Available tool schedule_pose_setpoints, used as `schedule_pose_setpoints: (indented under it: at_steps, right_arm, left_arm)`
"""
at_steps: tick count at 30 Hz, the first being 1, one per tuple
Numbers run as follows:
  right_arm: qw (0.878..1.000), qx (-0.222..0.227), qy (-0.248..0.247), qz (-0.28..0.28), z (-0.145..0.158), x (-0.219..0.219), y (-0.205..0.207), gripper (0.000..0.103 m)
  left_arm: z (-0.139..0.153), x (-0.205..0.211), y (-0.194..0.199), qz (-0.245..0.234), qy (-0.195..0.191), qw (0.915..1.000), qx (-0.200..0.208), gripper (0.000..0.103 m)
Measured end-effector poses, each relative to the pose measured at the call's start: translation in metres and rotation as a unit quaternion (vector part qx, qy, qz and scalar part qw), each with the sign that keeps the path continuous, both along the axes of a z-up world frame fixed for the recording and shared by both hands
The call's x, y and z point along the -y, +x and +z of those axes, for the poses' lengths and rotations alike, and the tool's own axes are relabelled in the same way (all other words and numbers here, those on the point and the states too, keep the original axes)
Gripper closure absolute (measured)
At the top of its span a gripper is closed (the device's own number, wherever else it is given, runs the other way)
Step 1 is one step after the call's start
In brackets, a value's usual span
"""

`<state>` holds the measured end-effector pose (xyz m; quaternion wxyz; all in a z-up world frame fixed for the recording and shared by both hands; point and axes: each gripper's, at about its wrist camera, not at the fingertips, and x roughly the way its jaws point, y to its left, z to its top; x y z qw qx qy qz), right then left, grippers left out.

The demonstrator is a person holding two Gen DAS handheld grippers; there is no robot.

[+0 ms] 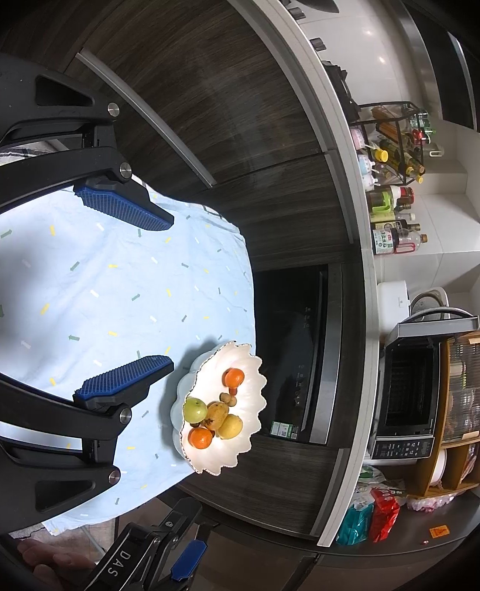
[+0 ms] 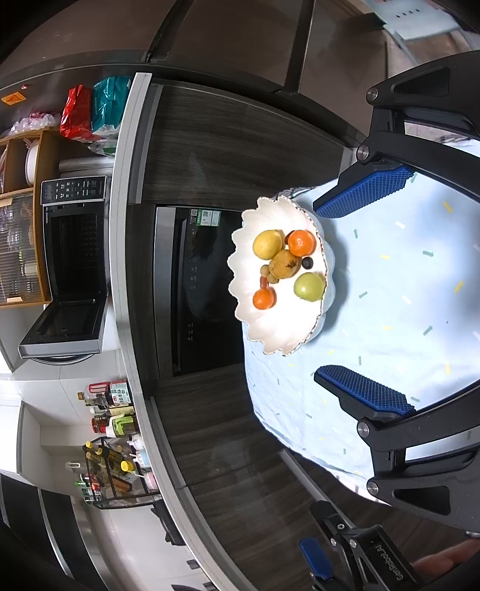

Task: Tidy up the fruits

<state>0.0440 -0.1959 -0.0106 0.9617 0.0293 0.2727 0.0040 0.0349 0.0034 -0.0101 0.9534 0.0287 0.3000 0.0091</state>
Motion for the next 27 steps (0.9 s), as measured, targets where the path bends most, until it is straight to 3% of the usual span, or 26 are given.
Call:
schedule_pose_setpoints:
  at_steps: [27]
  right_arm:
    - [1.000,-0.003,0.003,-0.004,-0.0051,-0.0009,-0.0001,0.020]
  left_arm:
    - [-0.0041,-0.0020,0.0022,0.006,-0.003,0.9999,-0.009,0.034]
